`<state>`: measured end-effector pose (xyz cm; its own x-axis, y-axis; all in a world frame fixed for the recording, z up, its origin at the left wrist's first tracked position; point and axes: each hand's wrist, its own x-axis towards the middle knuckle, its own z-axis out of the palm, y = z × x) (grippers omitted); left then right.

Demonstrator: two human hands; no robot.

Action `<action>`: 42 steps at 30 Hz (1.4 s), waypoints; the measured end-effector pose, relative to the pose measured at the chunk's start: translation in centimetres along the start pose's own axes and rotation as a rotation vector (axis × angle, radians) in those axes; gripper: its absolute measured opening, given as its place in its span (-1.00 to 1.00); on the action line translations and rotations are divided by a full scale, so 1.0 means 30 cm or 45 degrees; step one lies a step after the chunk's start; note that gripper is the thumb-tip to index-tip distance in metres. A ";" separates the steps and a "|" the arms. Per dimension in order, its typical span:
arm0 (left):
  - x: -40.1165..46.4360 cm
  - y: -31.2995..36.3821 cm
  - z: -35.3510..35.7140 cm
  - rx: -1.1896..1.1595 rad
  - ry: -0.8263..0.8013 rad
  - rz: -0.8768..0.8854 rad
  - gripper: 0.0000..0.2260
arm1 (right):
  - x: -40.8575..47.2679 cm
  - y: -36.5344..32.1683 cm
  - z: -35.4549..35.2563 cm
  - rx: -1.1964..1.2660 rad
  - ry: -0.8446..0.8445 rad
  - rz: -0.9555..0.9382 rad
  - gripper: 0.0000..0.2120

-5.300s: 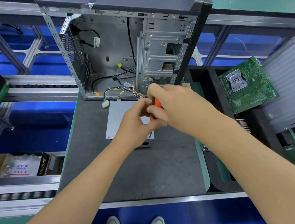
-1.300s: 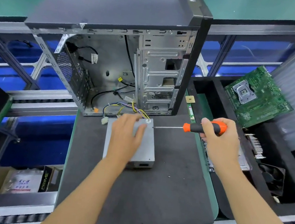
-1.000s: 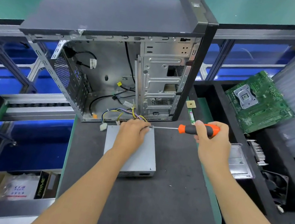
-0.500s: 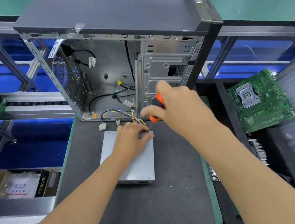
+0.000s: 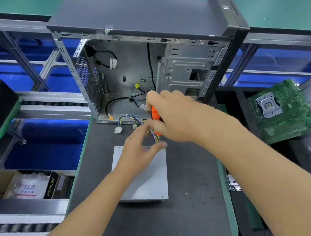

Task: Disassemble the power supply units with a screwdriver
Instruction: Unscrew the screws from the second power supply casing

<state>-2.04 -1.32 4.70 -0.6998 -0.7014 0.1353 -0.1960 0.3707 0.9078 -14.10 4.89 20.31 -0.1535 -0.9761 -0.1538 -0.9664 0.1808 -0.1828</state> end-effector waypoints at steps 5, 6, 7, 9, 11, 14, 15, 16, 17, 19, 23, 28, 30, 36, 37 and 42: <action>0.044 0.149 -0.018 -0.255 0.012 0.015 -0.94 | 0.004 0.030 0.005 -0.040 0.141 0.057 -0.71; 0.050 0.156 -0.020 -0.281 0.048 0.009 -0.89 | -0.002 0.042 0.007 0.024 0.170 0.024 -0.72; 0.055 0.159 -0.022 -0.279 0.071 0.002 -0.82 | -0.013 0.047 0.007 0.093 0.186 0.023 -0.68; 0.063 0.167 -0.017 -0.276 0.087 -0.014 -0.72 | -0.030 0.052 0.008 0.069 0.182 0.113 -0.54; 0.062 0.174 -0.009 -0.296 0.073 -0.034 -0.70 | -0.037 0.048 0.016 -0.052 0.158 0.206 -0.52; 0.044 0.162 -0.009 -0.374 -0.058 0.024 -0.71 | -0.045 0.057 0.012 0.075 0.088 0.193 -0.74; 0.038 0.154 -0.013 -0.373 -0.096 0.053 -0.72 | -0.050 0.055 0.010 0.126 0.068 0.174 -0.77; 0.035 0.153 -0.014 -0.334 -0.104 0.081 -0.72 | -0.057 0.051 0.012 0.136 0.082 0.171 -0.75; 0.038 0.158 -0.012 -0.274 -0.093 0.101 -0.70 | -0.063 0.046 0.015 0.105 0.137 0.186 -0.70; 0.046 0.174 0.009 -0.198 -0.042 0.097 -0.68 | -0.067 0.025 0.019 -0.042 0.283 0.231 -0.51; 0.037 0.182 0.028 -0.263 0.001 0.054 -0.64 | -0.050 0.016 0.004 -0.197 0.333 0.076 -0.66; 0.046 0.162 0.014 -0.256 -0.017 0.039 -0.77 | -0.063 0.022 0.014 0.026 0.245 0.173 -0.58; 0.057 0.187 0.022 -0.224 0.025 0.031 -0.68 | -0.060 0.012 0.018 -0.084 0.211 0.356 -0.50; 0.053 0.160 -0.005 -0.205 -0.125 0.045 -0.68 | -0.064 0.031 0.024 0.045 0.173 0.159 -0.69; 0.060 0.163 -0.008 -0.176 -0.095 0.031 -0.75 | -0.070 0.032 0.026 0.052 0.169 0.188 -0.61; 0.068 0.170 -0.001 -0.210 -0.162 0.002 -0.73 | -0.048 0.028 0.019 -0.127 0.109 0.216 -0.80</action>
<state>-4.44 -0.87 9.61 -0.7833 -0.6143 0.0953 -0.0868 0.2599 0.9617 -14.57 6.52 19.81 -0.3288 -0.9401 -0.0901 -0.9401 0.3349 -0.0633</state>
